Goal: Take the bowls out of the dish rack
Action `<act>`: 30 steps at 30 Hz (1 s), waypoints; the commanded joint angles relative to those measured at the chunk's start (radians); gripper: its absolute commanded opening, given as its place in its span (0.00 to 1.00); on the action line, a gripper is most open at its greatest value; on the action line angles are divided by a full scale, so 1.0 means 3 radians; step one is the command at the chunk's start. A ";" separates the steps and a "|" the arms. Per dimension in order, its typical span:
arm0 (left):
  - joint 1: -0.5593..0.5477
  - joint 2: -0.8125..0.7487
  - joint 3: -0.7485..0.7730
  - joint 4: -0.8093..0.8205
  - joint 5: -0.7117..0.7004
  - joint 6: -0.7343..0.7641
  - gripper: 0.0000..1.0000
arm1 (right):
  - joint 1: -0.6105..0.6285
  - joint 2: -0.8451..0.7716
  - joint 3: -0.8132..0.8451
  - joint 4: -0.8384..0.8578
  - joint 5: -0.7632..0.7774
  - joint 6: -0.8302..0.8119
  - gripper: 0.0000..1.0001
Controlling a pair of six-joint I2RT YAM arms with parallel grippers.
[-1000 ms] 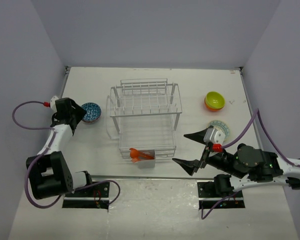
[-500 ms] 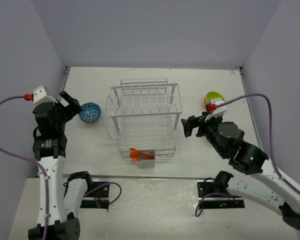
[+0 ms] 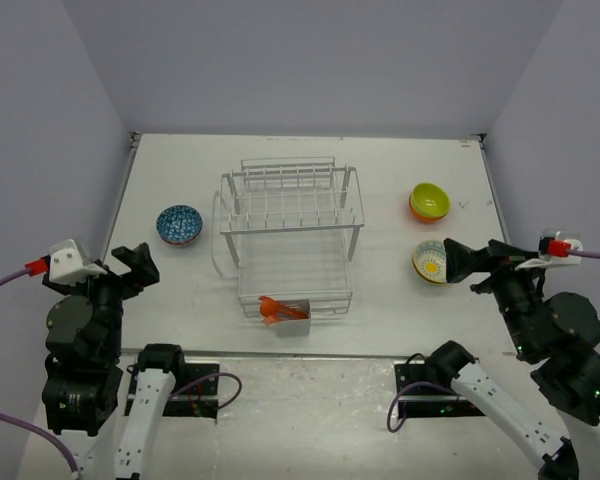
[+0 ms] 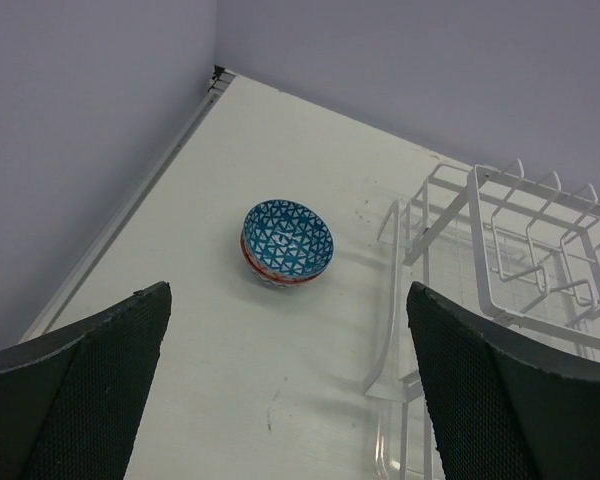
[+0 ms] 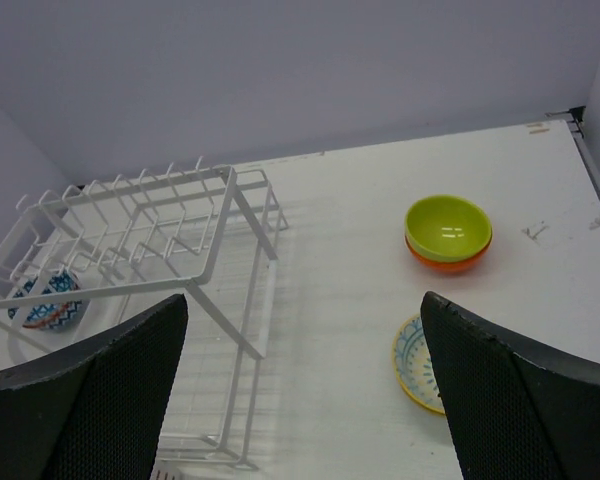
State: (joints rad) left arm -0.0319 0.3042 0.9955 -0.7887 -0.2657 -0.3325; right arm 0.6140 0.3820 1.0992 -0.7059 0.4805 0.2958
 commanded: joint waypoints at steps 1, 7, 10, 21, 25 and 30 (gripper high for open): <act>-0.0022 -0.0088 0.0005 -0.0214 0.0042 0.0126 1.00 | -0.0012 -0.0148 -0.0100 -0.0316 0.0035 0.0078 0.99; -0.0022 -0.0124 -0.0046 -0.0270 0.0088 0.0106 1.00 | -0.0012 -0.0455 -0.0304 -0.0132 -0.0001 0.0001 0.99; -0.0022 -0.0160 -0.0087 -0.0260 0.0088 0.0101 1.00 | -0.0012 -0.0445 -0.0346 -0.0122 0.0086 -0.0010 0.99; -0.0022 -0.0119 -0.0102 -0.0224 0.0180 0.0091 1.00 | -0.0012 -0.0333 -0.0473 -0.0076 0.0300 0.0006 0.99; -0.0022 -0.0084 -0.0102 -0.0194 0.0216 0.0081 1.00 | -0.0012 -0.0317 -0.0453 -0.0081 0.0311 0.0042 0.99; -0.0022 -0.0022 -0.0102 -0.0148 0.0282 0.0055 1.00 | -0.0017 -0.0327 -0.0453 -0.0066 0.0311 0.0032 0.99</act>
State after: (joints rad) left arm -0.0341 0.2729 0.9684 -0.8539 -0.2111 -0.3286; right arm 0.6140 0.2691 0.9600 -0.7616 0.5449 0.2966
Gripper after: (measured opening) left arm 0.997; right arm 0.987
